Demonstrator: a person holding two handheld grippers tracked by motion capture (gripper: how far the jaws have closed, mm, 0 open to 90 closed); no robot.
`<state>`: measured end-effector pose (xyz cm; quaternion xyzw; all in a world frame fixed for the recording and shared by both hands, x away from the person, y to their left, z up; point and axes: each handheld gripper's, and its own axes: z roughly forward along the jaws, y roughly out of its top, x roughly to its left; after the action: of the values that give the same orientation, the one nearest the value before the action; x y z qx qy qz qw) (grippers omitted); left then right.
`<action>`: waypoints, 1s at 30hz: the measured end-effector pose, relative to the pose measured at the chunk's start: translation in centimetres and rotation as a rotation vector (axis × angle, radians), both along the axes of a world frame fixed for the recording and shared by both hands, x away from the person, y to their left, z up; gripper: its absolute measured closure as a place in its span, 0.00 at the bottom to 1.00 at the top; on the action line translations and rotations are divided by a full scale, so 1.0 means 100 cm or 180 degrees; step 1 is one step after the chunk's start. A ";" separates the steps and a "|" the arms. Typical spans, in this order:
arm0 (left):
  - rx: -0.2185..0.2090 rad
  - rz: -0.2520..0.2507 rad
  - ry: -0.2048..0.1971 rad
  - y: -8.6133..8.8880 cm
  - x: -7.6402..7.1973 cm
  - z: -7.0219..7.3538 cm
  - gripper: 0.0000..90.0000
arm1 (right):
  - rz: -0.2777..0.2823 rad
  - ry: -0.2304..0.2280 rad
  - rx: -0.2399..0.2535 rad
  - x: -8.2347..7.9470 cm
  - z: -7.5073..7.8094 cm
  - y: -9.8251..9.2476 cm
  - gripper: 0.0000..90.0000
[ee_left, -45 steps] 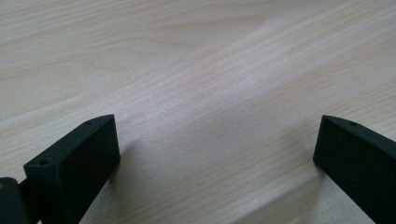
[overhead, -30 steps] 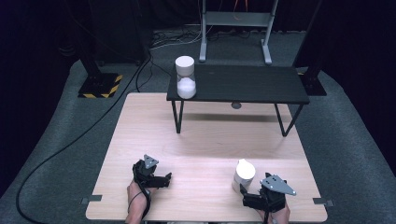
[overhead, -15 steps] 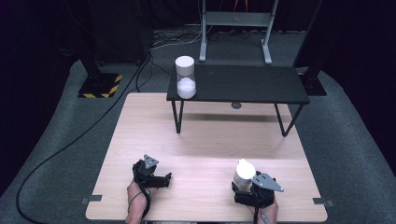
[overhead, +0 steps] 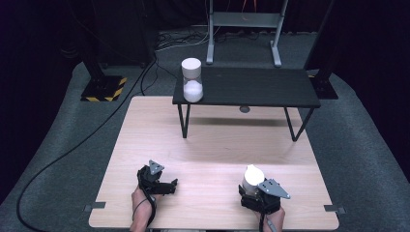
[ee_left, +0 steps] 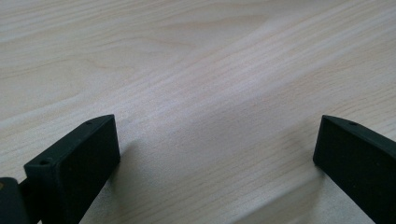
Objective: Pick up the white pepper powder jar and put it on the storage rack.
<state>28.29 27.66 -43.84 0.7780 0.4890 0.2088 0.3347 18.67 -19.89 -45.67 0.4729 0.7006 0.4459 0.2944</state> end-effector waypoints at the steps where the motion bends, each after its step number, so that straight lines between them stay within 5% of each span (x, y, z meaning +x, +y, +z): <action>1: 0.0000 0.0000 0.0000 0.000 0.000 0.000 0.00 | 0.0038 0.0004 0.0023 0.001 -0.001 -0.003 0.20; 6: 0.0001 -0.0001 0.0000 0.000 0.000 0.000 0.00 | 0.0136 -0.0054 0.0032 0.000 -0.004 -0.004 0.33; 30: -0.0002 0.0002 -0.0001 0.000 0.000 0.000 0.00 | 0.0064 -0.0180 0.0007 -0.009 0.004 -0.012 0.34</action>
<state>28.27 27.66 -43.85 0.7776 0.4893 0.2089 0.3350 17.82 -21.14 -45.27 0.4533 0.6963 0.4628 0.3091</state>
